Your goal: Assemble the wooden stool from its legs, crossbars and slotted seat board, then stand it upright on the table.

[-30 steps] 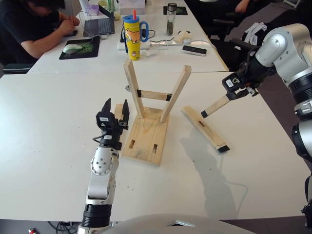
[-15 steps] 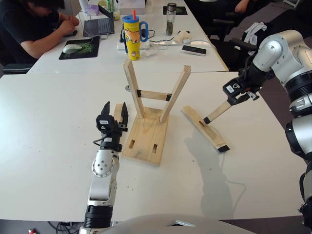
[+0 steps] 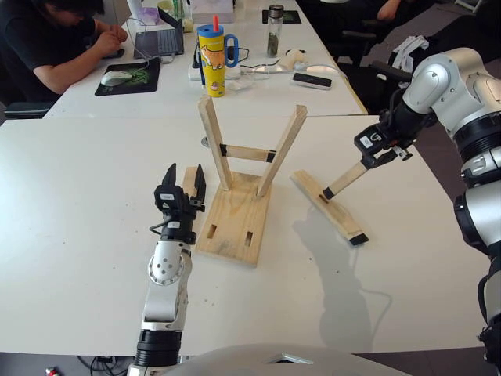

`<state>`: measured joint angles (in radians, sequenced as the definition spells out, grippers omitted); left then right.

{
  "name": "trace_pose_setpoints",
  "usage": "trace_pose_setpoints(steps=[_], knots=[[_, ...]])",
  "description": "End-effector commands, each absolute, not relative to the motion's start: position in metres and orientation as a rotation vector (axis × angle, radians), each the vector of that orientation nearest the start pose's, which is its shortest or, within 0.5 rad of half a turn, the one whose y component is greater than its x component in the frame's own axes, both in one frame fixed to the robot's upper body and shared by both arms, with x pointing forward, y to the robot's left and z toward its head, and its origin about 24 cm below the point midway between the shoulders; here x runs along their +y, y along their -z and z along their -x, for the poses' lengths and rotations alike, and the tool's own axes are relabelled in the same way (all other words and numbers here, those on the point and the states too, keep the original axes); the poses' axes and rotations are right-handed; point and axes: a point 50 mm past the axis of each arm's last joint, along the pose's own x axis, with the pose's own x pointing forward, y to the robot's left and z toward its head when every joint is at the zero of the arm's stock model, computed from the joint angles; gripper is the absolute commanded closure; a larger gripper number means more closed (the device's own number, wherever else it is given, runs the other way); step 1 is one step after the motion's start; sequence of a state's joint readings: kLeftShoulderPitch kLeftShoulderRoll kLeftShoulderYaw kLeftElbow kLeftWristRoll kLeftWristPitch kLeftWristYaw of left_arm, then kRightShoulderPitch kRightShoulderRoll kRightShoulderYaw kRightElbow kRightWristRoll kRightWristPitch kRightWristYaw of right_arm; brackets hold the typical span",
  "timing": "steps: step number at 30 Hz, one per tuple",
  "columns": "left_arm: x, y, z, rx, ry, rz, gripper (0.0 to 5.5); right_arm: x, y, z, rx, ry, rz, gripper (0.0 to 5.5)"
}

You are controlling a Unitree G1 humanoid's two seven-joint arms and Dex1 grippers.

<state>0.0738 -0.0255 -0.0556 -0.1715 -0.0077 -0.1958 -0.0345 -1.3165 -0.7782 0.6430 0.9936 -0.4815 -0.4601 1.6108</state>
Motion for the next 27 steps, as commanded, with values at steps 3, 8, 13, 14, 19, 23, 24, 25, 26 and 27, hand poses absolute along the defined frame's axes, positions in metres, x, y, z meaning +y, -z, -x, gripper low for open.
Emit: trace_pose_setpoints(steps=[3,8,13,14,19,23,24,25,26,27], knots=[[0.136,-0.084,-0.235,-0.294,0.065,0.029,2.71,-0.226,-0.224,-0.363,0.863,-1.351,1.567,4.15],[0.137,-0.083,-0.234,-0.293,0.064,0.029,2.71,-0.225,-0.221,-0.362,0.870,-1.355,1.566,4.15],[0.137,-0.083,-0.233,-0.291,0.058,0.030,2.71,-0.226,-0.221,-0.362,0.888,-1.355,1.593,4.15],[0.137,-0.083,-0.233,-0.291,0.056,0.030,2.71,-0.226,-0.221,-0.362,0.890,-1.357,1.602,4.15],[0.136,-0.083,-0.232,-0.292,0.045,0.036,2.71,-0.219,-0.222,-0.365,0.891,-1.361,1.634,4.15],[0.135,-0.082,-0.232,-0.291,0.040,0.040,2.71,-0.216,-0.221,-0.366,0.889,-1.363,1.642,4.15],[0.135,-0.082,-0.231,-0.291,0.037,0.040,2.71,-0.215,-0.220,-0.366,0.889,-1.367,1.650,4.15],[0.135,-0.081,-0.231,-0.290,0.034,0.041,2.71,-0.214,-0.219,-0.366,0.886,-1.370,1.666,4.15],[0.135,-0.081,-0.231,-0.290,0.031,0.041,2.71,-0.212,-0.219,-0.366,0.884,-1.369,1.688,4.15],[0.136,-0.081,-0.231,-0.290,0.029,0.042,2.71,-0.211,-0.220,-0.367,0.879,-1.368,1.711,4.15]])
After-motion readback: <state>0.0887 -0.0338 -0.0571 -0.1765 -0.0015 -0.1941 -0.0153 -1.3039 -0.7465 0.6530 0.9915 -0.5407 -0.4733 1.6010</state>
